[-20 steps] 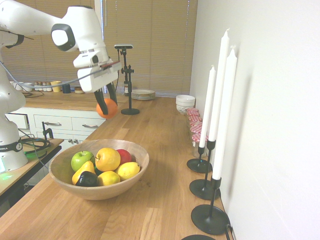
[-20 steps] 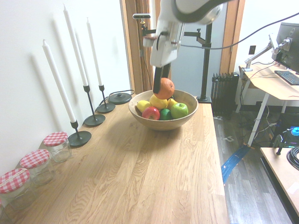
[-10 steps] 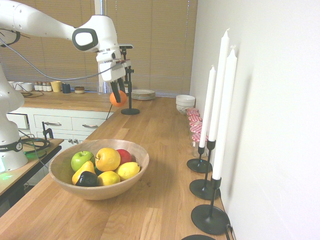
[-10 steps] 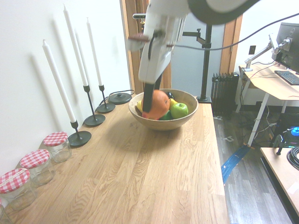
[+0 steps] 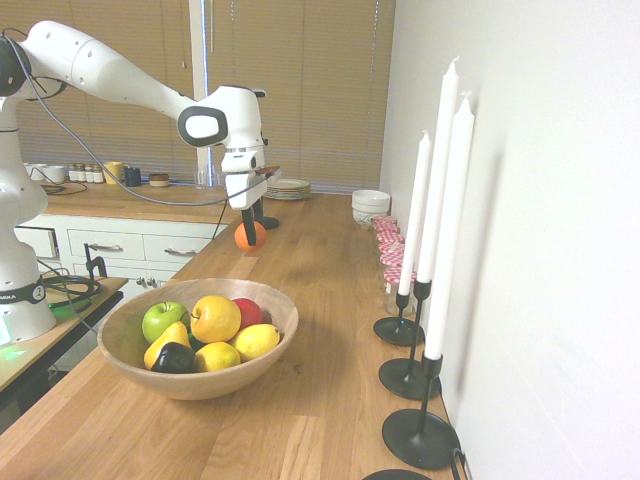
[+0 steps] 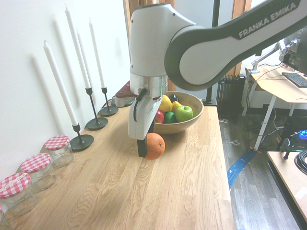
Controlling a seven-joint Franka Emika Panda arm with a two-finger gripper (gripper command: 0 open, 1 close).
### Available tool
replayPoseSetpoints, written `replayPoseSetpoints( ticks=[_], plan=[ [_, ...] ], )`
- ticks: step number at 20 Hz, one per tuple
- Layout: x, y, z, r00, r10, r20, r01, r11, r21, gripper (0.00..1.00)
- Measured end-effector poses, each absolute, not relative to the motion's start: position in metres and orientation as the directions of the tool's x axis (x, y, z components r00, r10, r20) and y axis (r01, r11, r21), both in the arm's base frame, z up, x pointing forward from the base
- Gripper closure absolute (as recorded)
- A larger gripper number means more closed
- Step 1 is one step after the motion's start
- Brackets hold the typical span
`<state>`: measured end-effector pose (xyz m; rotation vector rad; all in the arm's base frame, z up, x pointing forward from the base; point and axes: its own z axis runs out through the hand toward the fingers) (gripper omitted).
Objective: Take orange out of the basket
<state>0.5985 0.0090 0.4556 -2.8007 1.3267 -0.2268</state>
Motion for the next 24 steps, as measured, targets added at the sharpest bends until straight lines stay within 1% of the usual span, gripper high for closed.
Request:
replayPoseSetpoints(
  ticks=[7, 19, 20, 24],
  plan=[
    [0.616, 0.004, 0.406, 0.625, -0.775, 0.092, -0.773, -0.631, -0.063, 1.00],
    [0.621, -0.005, 0.375, 0.622, -0.780, 0.070, -0.780, -0.625, -0.030, 1.00],
    [0.622, -0.005, 0.373, 0.623, -0.780, 0.069, -0.780, -0.625, -0.029, 0.00],
    [0.622, -0.001, 0.372, 0.627, -0.776, 0.069, -0.776, -0.630, -0.029, 0.00]
  ],
)
